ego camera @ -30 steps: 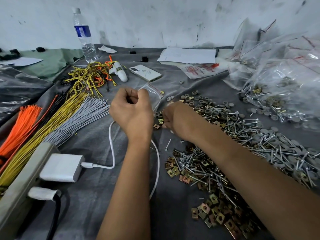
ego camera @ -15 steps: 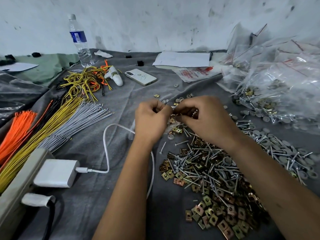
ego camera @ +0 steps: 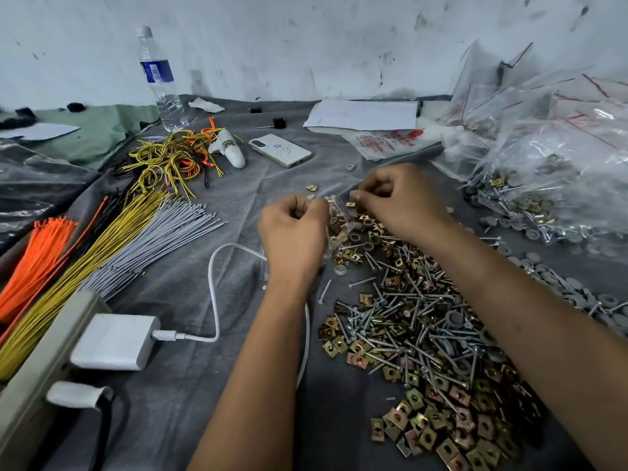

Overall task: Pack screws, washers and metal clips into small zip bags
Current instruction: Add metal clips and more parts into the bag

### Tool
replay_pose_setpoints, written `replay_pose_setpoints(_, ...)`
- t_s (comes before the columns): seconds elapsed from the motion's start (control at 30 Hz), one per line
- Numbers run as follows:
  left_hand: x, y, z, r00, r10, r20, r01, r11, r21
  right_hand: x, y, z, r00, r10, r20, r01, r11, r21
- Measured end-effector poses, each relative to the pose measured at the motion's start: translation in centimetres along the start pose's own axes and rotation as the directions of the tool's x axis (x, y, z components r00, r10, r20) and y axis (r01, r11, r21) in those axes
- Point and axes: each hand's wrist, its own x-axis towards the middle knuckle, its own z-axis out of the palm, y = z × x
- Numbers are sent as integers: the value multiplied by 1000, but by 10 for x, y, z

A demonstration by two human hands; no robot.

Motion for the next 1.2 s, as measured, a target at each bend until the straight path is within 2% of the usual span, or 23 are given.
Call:
replay_pose_setpoints(0.1,-3,2,3,999,24,-22,-25,999,-27,20,8,15,994,-15,104,43,964,-264)
replay_pose_setpoints(0.2,-5,3,6,999,22,-31,-25,994,-104,37,7,25,982,-59,181,125,916,-381)
replay_pose_setpoints(0.27,-5,3,5,1000,-6,-17,2,980,-199,46,5,30,973,-27,228,133,875,-466)
replay_pose_setpoints(0.37,-4,5,2,995,-97,33,102,920,-379,52,3,34,964,2,266,149,825,-545)
replay_pose_setpoints(0.47,-1,7,1,959,-221,176,282,719,-636,52,-1,30,954,34,297,143,820,-554)
replay_pose_setpoints(0.63,-3,15,-8,882,-252,398,455,244,-856,36,0,23,936,52,348,177,785,-593)
replay_pose_setpoints(0.67,-3,15,-9,871,-265,413,466,184,-865,33,2,21,937,57,345,172,782,-599)
replay_pose_setpoints(0.73,-2,14,-11,853,-292,433,487,142,-862,28,6,15,942,71,328,145,794,-590)
replay_pose_setpoints(0.8,-3,15,-11,841,-307,445,510,175,-842,25,6,10,945,66,319,137,809,-572)
replay_pose_setpoints(0.87,-5,17,-8,874,-293,388,471,310,-826,26,6,8,946,69,316,127,819,-559)
replay_pose_setpoints(0.93,-4,16,-4,926,-241,289,371,461,-806,29,5,8,951,77,299,107,827,-551)
replay_pose_setpoints(1.0,-3,15,-2,952,-212,220,302,553,-776,31,5,11,953,82,293,101,824,-557)
replay_pose_setpoints(1.13,-1,11,0,955,-226,194,291,570,-768,33,7,19,962,107,250,47,842,-538)
replay_pose_setpoints(1.2,-1,8,1,956,-237,173,284,599,-749,32,2,17,953,120,277,49,844,-533)
